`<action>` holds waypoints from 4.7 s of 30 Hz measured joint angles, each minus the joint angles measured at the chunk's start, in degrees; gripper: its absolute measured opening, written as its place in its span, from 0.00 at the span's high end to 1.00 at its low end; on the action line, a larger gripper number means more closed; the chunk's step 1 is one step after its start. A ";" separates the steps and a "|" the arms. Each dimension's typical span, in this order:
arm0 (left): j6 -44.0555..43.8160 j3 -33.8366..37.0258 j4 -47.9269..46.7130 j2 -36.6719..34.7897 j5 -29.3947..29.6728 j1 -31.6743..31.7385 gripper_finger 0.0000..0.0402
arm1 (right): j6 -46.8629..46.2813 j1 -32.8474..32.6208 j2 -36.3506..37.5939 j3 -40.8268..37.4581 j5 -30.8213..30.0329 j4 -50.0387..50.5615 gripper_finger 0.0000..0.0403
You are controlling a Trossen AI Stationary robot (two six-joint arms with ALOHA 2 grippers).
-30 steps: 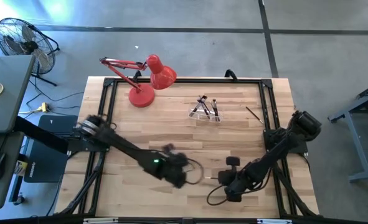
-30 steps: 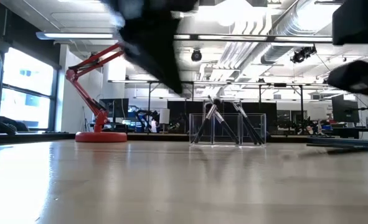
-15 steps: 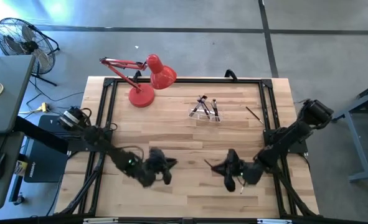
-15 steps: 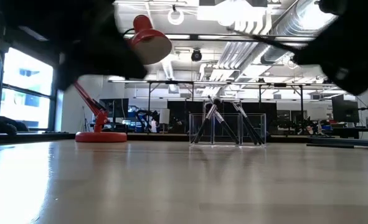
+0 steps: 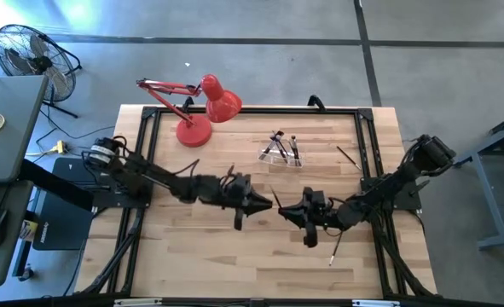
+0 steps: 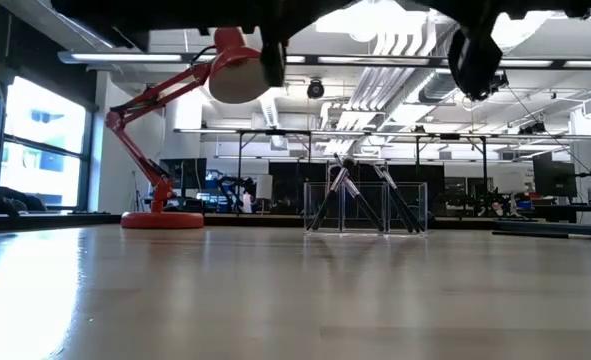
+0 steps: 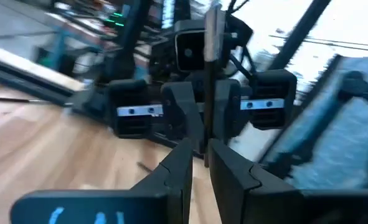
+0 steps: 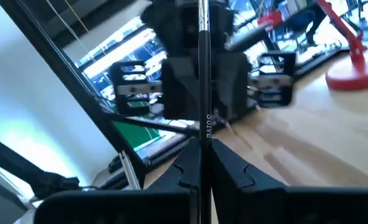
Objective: Put items in baskets/containers
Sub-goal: Put the eyeshadow brush into the transparent organizer
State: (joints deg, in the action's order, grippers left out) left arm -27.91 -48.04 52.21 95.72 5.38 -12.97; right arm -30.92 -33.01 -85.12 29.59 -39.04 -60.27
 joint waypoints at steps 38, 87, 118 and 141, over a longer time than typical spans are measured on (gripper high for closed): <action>2.60 -8.71 -3.13 0.00 -4.33 4.74 0.87 | 4.00 1.52 0.04 3.40 -6.20 -0.28 0.97; 1.69 -8.71 -5.64 0.00 -13.71 12.93 0.97 | -2.00 3.19 -0.02 3.36 -16.36 2.89 0.76; 22.36 -8.60 -15.46 4.38 3.84 25.45 0.97 | -8.65 20.57 24.61 -11.88 7.18 53.57 0.99; 11.09 -9.08 -14.67 13.31 12.70 26.84 0.67 | -6.25 35.16 24.60 -28.27 32.46 18.24 1.00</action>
State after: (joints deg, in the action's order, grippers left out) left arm -16.82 -57.12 37.54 109.03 18.07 13.87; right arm -37.17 2.15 -60.53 1.32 -6.59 -42.03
